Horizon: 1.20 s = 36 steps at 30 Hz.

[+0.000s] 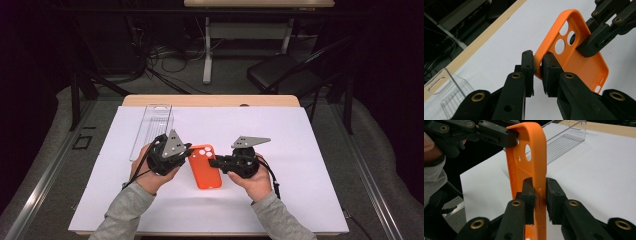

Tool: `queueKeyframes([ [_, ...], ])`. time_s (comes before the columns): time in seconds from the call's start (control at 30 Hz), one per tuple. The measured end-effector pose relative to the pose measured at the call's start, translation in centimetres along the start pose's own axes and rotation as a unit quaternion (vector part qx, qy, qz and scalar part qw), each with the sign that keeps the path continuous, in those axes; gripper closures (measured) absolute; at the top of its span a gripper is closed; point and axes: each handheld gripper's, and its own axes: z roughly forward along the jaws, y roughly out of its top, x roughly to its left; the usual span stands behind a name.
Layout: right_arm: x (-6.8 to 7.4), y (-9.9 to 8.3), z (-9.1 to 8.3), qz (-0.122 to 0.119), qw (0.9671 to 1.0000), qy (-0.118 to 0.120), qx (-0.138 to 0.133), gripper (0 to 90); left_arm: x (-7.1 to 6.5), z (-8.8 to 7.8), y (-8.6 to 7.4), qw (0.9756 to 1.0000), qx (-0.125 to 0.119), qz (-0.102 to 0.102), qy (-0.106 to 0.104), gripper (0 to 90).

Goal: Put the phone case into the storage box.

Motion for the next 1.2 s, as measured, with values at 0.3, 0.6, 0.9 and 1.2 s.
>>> queueKeyframes([
  [0.3, 0.0, 0.0, 0.1, 0.007, 1.0, 0.004, -0.003, 65.1, 0.1, 0.1, -0.1, 1.0, 0.002, -0.002, 0.002, 81.2],
  [0.6, -0.1, 0.1, -0.1, 0.008, 0.9999, 0.005, -0.006, 59.4, 0.4, 0.1, -0.2, 1.0, 0.004, -0.005, 0.006, 81.2],
  [0.9, -0.1, 0.2, -0.2, 0.0, 0.9999, 0.001, -0.014, 48.4, 0.9, 0.0, -0.3, 0.9999, 0.001, -0.013, 0.01, 81.2],
  [1.2, -0.8, 0.4, -0.9, -0.001, 0.9995, -0.014, -0.027, 41.8, 1.5, -0.1, -0.5, 0.9996, -0.003, -0.024, 0.017, 81.1],
])
